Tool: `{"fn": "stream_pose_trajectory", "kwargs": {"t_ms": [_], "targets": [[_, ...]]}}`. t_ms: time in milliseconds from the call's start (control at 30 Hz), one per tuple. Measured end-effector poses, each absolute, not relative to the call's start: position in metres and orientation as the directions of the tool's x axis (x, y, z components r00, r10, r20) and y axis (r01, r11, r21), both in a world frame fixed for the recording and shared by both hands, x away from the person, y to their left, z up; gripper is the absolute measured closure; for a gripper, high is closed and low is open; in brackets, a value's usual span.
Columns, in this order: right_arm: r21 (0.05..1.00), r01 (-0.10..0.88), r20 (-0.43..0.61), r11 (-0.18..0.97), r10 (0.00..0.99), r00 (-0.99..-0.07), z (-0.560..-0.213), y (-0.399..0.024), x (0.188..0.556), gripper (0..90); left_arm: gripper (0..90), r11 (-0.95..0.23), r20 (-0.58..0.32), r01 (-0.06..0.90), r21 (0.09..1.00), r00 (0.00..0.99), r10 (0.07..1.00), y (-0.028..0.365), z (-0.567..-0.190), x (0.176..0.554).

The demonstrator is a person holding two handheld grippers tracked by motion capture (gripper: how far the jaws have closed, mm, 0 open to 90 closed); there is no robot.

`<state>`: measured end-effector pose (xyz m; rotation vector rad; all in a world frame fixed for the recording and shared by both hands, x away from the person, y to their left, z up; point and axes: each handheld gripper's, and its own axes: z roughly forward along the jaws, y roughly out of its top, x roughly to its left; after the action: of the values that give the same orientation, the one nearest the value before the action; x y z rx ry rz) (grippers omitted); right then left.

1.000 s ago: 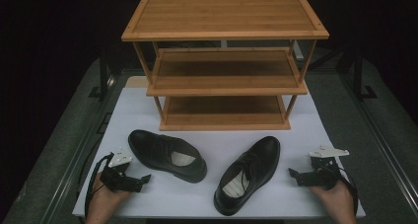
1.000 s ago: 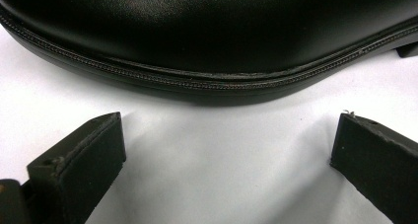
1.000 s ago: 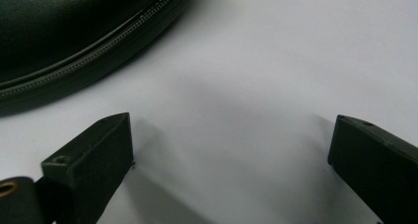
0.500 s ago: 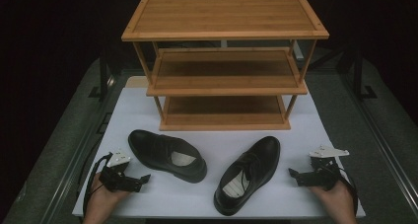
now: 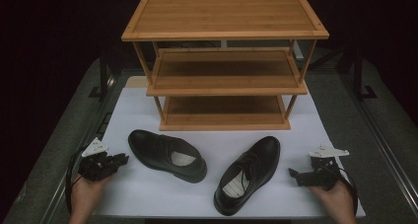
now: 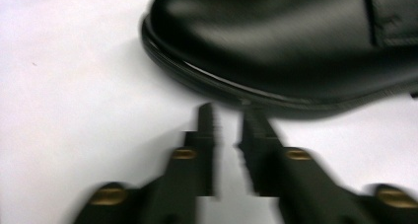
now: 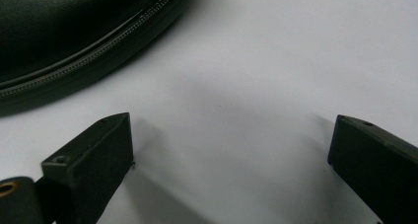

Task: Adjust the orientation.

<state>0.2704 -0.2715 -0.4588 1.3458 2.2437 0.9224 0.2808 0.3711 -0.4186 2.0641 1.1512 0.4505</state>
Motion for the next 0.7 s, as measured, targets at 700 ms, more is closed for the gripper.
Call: {"fn": "stream_pose_trajectory", "kwargs": {"t_ms": [700], "targets": [[0.695, 0.637, 0.021, 0.333, 0.877, -0.481, -0.459, -0.272, 0.271, 2.8, 90.0, -0.299, -0.002, 0.640, 0.708, 0.425, 0.905, 0.370, -0.425, 0.344]]}}
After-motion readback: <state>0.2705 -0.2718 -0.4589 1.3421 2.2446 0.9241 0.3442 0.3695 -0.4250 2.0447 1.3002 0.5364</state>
